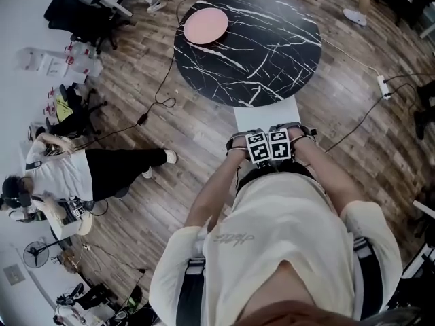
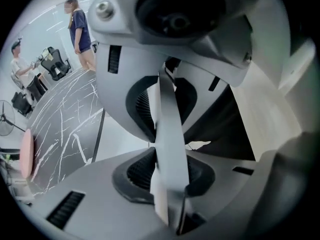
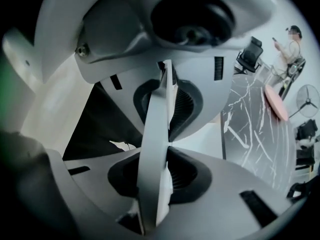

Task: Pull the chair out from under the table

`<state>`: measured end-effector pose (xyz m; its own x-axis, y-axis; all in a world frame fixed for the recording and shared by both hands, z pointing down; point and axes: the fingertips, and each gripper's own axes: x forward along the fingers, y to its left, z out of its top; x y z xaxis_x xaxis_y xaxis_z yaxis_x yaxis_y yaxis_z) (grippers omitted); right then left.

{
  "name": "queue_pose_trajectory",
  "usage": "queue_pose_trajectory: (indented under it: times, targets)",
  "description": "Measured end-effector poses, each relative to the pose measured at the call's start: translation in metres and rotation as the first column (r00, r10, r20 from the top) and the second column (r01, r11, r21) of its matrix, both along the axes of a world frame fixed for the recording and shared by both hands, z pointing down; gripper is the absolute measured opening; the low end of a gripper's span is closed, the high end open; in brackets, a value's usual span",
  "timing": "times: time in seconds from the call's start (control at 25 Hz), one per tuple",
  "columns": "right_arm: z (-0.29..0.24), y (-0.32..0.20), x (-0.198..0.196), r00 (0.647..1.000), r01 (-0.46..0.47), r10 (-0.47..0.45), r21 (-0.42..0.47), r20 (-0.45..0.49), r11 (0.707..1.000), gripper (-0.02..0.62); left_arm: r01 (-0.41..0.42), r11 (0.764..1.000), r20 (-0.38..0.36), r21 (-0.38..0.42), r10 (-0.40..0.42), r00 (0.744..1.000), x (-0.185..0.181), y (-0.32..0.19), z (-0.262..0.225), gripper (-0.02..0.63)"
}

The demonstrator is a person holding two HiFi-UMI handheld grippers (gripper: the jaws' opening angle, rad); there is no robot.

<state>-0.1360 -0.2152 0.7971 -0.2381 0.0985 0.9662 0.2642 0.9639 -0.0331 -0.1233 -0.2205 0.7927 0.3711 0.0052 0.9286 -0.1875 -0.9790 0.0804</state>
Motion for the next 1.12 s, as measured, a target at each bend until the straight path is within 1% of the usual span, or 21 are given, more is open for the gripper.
queue_pose_trajectory:
  times: [0.16,0.52,0.8,1.12]
  targets:
    - [0.001,0.0,0.0,1.0,-0.021,0.021,0.004,0.002,1.0,0.089,-0.004,1.0,0.003,0.007,0.004,1.0,0.0,0.0,0.001,0.095]
    - [0.001,0.002,0.001,1.0,-0.021,0.021,0.008,-0.009,1.0,0.086,0.001,1.0,-0.007,0.006,-0.001,1.0,0.0,0.003,0.0,0.094]
    - [0.0,0.02,0.003,1.0,-0.024,0.024,-0.012,-0.02,1.0,0.088,-0.024,1.0,-0.01,-0.015,0.024,1.0,0.002,0.02,0.0,0.095]
    - [-0.001,0.041,0.009,0.999,-0.027,0.027,-0.014,-0.019,1.0,0.087,-0.014,1.0,-0.019,-0.023,0.014,1.0,0.009,0.042,-0.001,0.095]
